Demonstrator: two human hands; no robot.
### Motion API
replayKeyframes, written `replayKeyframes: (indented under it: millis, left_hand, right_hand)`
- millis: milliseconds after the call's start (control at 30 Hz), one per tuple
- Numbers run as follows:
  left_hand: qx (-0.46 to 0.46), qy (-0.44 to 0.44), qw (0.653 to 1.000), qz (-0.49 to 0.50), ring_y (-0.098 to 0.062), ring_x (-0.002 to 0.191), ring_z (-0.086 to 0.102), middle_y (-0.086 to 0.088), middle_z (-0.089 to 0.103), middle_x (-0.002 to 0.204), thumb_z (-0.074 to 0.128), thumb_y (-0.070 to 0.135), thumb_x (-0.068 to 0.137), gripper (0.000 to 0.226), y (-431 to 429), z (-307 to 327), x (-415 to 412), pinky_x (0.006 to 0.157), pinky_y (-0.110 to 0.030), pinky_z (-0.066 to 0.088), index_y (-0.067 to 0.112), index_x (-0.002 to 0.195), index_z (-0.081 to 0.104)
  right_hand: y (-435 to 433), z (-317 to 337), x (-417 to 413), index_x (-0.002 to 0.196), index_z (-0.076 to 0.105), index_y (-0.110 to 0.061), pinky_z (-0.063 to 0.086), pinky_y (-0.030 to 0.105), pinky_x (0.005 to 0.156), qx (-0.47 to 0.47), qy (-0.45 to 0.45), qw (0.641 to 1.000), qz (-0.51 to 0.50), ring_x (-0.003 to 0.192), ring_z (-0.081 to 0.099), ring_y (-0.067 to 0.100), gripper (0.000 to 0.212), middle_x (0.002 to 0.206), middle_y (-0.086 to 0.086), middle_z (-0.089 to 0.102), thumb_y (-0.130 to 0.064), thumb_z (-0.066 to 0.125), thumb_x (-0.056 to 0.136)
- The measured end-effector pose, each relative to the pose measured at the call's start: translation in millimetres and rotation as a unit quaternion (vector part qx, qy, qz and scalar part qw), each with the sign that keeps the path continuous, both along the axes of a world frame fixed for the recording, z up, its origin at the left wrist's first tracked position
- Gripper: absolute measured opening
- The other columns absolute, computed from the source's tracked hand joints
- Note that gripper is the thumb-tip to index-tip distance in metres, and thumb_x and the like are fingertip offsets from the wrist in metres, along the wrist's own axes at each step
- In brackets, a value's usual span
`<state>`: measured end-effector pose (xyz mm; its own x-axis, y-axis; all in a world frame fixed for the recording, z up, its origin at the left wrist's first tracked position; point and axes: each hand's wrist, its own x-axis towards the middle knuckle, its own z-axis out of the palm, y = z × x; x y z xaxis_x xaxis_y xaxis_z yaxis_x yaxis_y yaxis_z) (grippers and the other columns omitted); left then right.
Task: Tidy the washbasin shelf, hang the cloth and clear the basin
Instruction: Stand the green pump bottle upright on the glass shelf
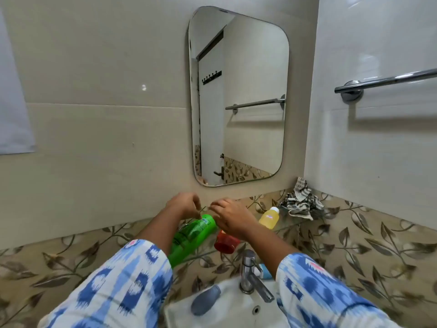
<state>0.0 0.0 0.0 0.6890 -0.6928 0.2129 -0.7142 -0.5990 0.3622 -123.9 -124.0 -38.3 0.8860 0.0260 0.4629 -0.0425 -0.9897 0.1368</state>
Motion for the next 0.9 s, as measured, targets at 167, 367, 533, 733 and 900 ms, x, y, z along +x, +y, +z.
replayKeyframes:
  millis: [167, 367, 533, 733, 900]
  left_hand:
    - [0.038, 0.083, 0.995, -0.035, -0.027, 0.091, 0.062, -0.016, 0.064, 0.101, 0.077, 0.022, 0.075, 0.032, 17, -27, 6, 0.07, -0.025, 0.044, 0.01, 0.103, 0.064]
    - [0.012, 0.144, 0.989, -0.039, -0.022, 0.083, 0.054, -0.013, 0.057, 0.098, 0.081, 0.014, 0.069, 0.051, 33, -43, 12, 0.07, -0.031, 0.05, 0.011, 0.112, 0.054]
    - [0.089, 0.164, 0.981, -0.059, -0.028, 0.105, 0.056, -0.013, 0.052, 0.125, 0.085, 0.018, 0.063, 0.082, 38, -47, 9, 0.084, -0.041, 0.054, 0.017, 0.128, 0.035]
    - [0.073, 0.137, 0.986, -0.063, -0.03, 0.107, 0.054, -0.014, 0.051, 0.126, 0.083, 0.02, 0.064, 0.077, 41, -52, 6, 0.087, -0.045, 0.053, 0.018, 0.125, 0.035]
    - [0.054, 0.15, 0.985, -0.07, -0.029, 0.109, 0.053, -0.013, 0.049, 0.129, 0.08, 0.021, 0.067, 0.071, 44, -54, 3, 0.09, -0.046, 0.051, 0.019, 0.123, 0.036]
  right_hand:
    - [22, -22, 7, 0.129, 0.05, -0.011, 0.045, 0.043, 0.093, -0.02, 0.07, 0.997, 0.016, 0.116, 0.051, 0.031, 0.041, 0.131, 0.013, 0.055, -0.026, 0.046, 0.091]
    - [29, -29, 12, 0.125, 0.051, -0.01, 0.048, 0.045, 0.086, -0.027, 0.074, 0.997, 0.005, 0.11, 0.054, 0.033, 0.04, 0.125, 0.015, 0.055, -0.025, 0.049, 0.088]
    - [36, -34, 18, 0.127, 0.044, -0.011, 0.047, 0.046, 0.09, -0.019, 0.085, 0.996, -0.016, 0.115, 0.048, 0.031, 0.05, 0.125, 0.014, 0.05, -0.028, 0.058, 0.082]
    - [47, -48, 29, 0.142, 0.025, -0.012, 0.038, 0.045, 0.103, 0.011, 0.07, 0.996, -0.046, 0.13, 0.034, 0.033, 0.072, 0.14, 0.016, 0.038, -0.005, 0.061, 0.079]
    - [51, -55, 37, 0.141, 0.024, -0.011, 0.038, 0.044, 0.104, -0.007, 0.059, 0.996, -0.059, 0.132, 0.035, 0.034, 0.082, 0.142, 0.018, 0.037, -0.009, 0.071, 0.074]
